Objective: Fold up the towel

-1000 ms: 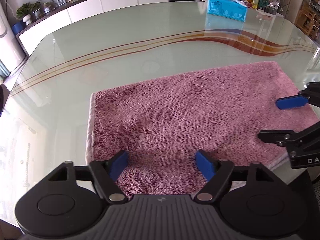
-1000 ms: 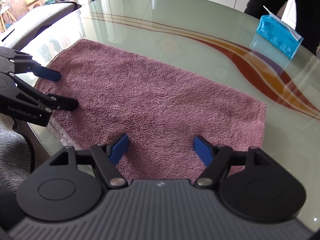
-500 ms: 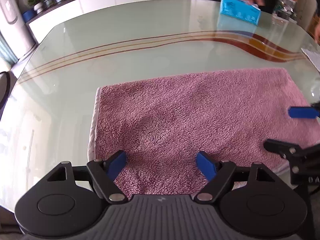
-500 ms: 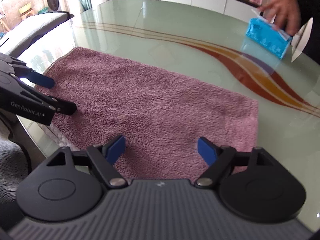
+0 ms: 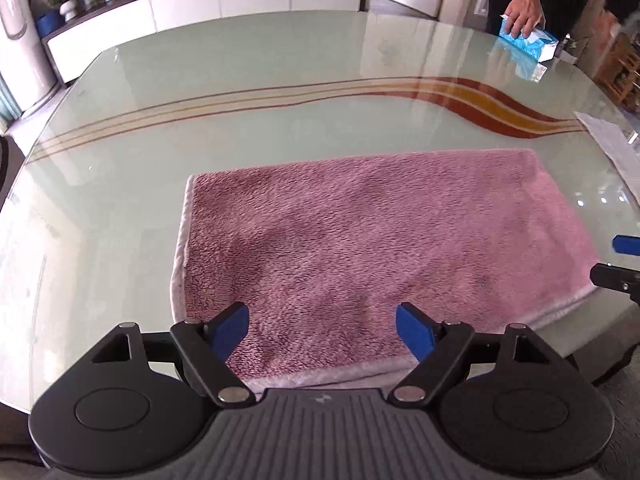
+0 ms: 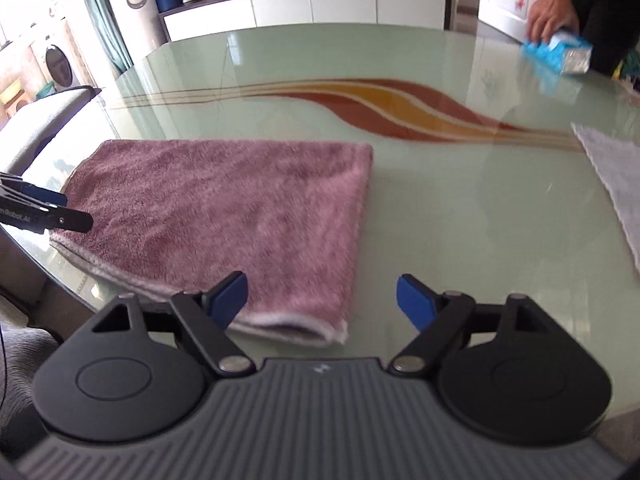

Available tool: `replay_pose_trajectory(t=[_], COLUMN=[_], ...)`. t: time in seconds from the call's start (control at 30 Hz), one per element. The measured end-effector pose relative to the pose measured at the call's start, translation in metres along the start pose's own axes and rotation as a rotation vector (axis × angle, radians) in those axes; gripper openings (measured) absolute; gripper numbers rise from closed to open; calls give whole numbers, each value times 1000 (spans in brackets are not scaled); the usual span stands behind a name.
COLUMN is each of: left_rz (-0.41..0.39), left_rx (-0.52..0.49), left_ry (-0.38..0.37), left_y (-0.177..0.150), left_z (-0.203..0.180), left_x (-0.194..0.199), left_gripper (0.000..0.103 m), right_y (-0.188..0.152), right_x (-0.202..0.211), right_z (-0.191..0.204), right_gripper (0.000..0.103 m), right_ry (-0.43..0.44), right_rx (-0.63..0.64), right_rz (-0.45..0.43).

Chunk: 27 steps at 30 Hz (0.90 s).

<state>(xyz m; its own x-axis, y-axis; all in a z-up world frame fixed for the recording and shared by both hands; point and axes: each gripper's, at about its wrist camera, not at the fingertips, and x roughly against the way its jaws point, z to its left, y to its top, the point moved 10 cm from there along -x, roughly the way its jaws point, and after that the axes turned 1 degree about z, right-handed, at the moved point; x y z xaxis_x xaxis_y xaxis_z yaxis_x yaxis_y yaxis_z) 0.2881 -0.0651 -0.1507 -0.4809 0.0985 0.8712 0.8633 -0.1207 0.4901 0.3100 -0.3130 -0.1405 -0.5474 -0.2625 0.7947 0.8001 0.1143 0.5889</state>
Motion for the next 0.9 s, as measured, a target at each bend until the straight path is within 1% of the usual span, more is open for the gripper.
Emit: replay_pose_trajectory(t=[0.07, 0.13, 0.3, 0.4, 0.5, 0.57, 0.63, 0.67, 0.73, 0.83, 0.9], left_rz=[-8, -8, -4, -5, -4, -5, -9, -11, -18, -40, -47], left_rx=[-24, -41, -33, -23, -14, -18, -33, -41, -72, -131, -173], left_ry=[13, 24, 40, 53, 57, 58, 53, 50, 35, 6, -7], left_y=[0, -2, -5, -7, -7, -8, -8, -8, -7, -8, -9], left_z=[-2, -1, 9, 19, 28, 33, 33, 32, 28, 18, 11], left_x=[2, 2, 4, 5, 6, 7, 8, 8, 9, 14, 15], left_gripper=[83, 83, 83, 83, 83, 83, 83, 83, 83, 83, 83], right_y=[-6, -9, -18, -20, -19, -18, -18, -17, -17, -18, -18], right_x=[-1, -3, -5, -5, -5, -5, -6, -7, -10, -13, -14], right_z=[-3, -5, -6, -7, -12, -13, -14, -16, -18, -19, -19], right_gripper=[76, 72, 66, 66, 66, 63, 48, 45, 28, 22, 20], right_ry=[19, 32, 104, 137, 177, 196, 187, 183, 191, 213, 209], right_rx=[-24, -42, -137, -195, -291, -340, -358, -374, -409, -455, -455], right_rz=[13, 19, 35, 26, 19, 13, 11, 10, 14, 11, 6])
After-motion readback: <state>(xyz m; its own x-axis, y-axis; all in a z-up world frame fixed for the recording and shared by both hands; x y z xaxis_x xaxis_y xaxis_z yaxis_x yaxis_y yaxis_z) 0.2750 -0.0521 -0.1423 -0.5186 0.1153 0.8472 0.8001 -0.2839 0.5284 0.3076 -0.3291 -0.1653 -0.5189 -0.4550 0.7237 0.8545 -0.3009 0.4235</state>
